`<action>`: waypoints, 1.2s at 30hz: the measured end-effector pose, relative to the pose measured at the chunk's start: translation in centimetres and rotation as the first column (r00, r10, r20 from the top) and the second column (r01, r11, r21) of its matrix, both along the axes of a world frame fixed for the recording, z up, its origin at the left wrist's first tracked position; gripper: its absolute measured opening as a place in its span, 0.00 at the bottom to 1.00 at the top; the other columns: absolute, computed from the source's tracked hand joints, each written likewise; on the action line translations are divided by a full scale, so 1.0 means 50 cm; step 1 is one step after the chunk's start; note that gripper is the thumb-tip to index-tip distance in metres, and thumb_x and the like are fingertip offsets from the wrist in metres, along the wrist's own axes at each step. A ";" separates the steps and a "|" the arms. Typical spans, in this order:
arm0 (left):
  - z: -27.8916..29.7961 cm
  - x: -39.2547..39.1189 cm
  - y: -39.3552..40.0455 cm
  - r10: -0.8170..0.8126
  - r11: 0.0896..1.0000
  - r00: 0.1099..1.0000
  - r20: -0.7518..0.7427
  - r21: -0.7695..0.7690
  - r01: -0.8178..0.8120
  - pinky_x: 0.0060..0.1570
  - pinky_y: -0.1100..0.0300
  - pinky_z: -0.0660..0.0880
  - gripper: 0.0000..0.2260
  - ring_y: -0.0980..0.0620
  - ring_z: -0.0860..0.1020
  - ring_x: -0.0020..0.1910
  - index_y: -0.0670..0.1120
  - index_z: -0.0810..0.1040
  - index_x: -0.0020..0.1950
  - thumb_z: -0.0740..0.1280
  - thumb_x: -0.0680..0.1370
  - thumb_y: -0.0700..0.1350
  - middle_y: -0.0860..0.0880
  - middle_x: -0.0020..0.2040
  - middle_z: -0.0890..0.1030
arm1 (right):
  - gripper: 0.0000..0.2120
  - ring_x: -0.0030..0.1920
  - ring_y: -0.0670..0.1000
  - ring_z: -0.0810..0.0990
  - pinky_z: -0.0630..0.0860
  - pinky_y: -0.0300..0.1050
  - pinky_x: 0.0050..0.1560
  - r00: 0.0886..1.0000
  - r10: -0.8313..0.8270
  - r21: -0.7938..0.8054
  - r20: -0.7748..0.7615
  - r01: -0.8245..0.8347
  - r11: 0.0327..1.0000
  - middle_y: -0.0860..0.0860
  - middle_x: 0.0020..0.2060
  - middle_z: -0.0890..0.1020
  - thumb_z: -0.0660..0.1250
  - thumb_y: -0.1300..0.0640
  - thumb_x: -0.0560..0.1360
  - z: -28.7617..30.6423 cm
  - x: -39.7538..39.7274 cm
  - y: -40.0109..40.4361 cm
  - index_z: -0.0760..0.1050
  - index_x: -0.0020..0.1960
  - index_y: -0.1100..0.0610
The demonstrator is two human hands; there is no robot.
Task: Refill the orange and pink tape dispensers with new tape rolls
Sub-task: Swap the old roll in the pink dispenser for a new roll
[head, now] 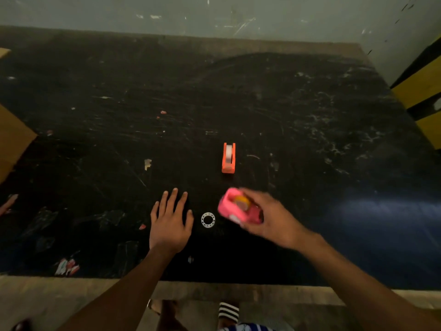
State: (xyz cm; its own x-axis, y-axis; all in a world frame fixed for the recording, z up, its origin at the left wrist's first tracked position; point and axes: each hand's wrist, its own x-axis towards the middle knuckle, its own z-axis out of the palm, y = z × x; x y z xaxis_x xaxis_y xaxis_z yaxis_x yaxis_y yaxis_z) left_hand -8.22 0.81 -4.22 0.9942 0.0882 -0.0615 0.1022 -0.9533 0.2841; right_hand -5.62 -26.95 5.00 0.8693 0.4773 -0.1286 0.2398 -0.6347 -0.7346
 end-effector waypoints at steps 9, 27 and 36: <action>-0.002 0.006 0.003 -0.003 1.000 0.998 -0.055 0.000 0.003 0.78 0.45 0.47 0.25 0.47 0.47 0.81 0.53 0.56 0.80 0.54 0.83 0.56 0.48 0.82 0.52 | 0.37 0.66 0.49 0.67 0.65 0.47 0.71 0.970 0.241 -0.233 -0.027 -0.240 0.942 0.50 0.69 0.70 0.72 0.53 0.74 -0.082 -0.078 -0.019 0.57 0.78 0.49; 0.122 -0.046 -0.118 -0.570 0.809 0.817 -0.086 -0.228 0.541 0.67 0.57 0.59 0.25 0.59 0.66 0.73 0.57 0.68 0.75 0.68 0.78 0.55 0.57 0.75 0.70 | 0.13 0.53 0.46 0.75 0.65 0.41 0.53 0.939 -0.013 -0.180 0.345 0.079 0.981 0.45 0.51 0.80 0.66 0.46 0.75 -0.097 -0.122 0.012 0.80 0.59 0.46; 0.133 -0.029 -0.115 -0.499 0.837 0.859 -0.118 -0.321 0.443 0.70 0.53 0.67 0.28 0.58 0.72 0.67 0.56 0.71 0.72 0.72 0.74 0.57 0.55 0.70 0.74 | 0.08 0.51 0.40 0.83 0.79 0.39 0.52 0.856 -0.467 0.398 -0.221 0.516 0.758 0.40 0.48 0.86 0.71 0.52 0.75 -0.040 -0.113 0.011 0.82 0.54 0.44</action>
